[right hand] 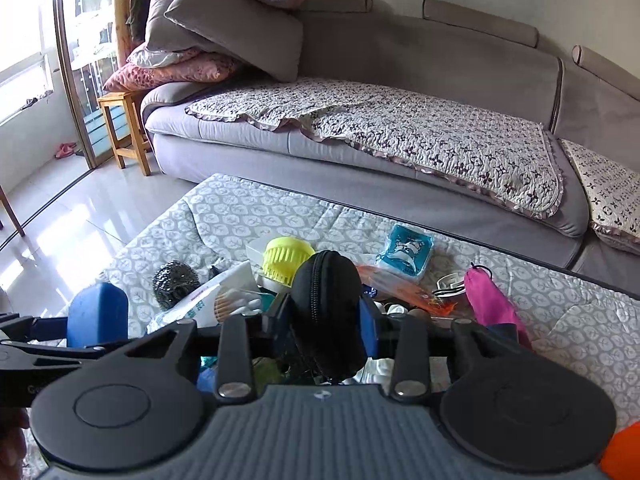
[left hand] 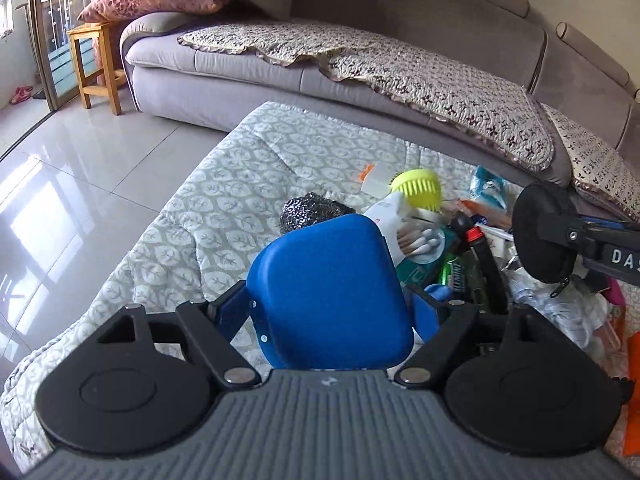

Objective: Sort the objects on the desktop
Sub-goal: 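Grasp the blue plastic case with the left tool while the right tool grasps the black zippered case, then carry the blue case and black zippered case over the cardboard box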

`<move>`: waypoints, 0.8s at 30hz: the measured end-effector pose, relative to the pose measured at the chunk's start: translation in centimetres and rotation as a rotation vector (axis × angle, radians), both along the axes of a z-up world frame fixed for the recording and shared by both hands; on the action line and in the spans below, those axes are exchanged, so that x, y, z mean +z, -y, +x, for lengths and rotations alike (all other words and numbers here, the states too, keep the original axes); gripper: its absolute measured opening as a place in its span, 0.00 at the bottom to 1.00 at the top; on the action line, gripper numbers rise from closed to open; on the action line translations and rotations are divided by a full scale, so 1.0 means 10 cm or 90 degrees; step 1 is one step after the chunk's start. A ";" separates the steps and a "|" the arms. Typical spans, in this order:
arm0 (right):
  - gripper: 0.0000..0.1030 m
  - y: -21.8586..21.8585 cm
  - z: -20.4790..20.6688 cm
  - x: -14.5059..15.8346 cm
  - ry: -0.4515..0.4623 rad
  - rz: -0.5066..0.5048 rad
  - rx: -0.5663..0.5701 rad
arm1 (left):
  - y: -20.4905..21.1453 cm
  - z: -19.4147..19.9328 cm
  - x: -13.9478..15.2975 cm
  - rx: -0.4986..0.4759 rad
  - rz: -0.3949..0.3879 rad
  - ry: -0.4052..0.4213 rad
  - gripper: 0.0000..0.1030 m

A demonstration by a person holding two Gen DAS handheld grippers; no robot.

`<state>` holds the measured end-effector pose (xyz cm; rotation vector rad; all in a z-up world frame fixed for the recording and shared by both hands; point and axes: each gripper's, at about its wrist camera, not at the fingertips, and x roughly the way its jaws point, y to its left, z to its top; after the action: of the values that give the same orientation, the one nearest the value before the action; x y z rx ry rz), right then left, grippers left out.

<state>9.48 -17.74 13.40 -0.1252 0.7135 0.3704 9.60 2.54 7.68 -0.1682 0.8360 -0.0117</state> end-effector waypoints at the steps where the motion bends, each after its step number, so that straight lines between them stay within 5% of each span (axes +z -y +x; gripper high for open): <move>1: 0.33 0.00 -0.02 0.02 0.002 -0.001 -0.001 | 0.06 0.04 0.02 0.001 -0.001 0.001 0.80; 12: 0.33 0.24 -0.27 0.29 0.023 -0.013 -0.030 | 0.31 -0.10 0.27 -0.037 0.006 0.033 0.80; 24: 0.33 1.03 -0.64 0.46 0.005 -0.015 -0.113 | 0.99 -0.38 0.52 -0.118 0.038 0.058 0.80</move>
<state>3.05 -28.07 18.02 -0.0844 0.7150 0.1919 5.78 -7.32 12.91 -0.0331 0.7575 -0.1667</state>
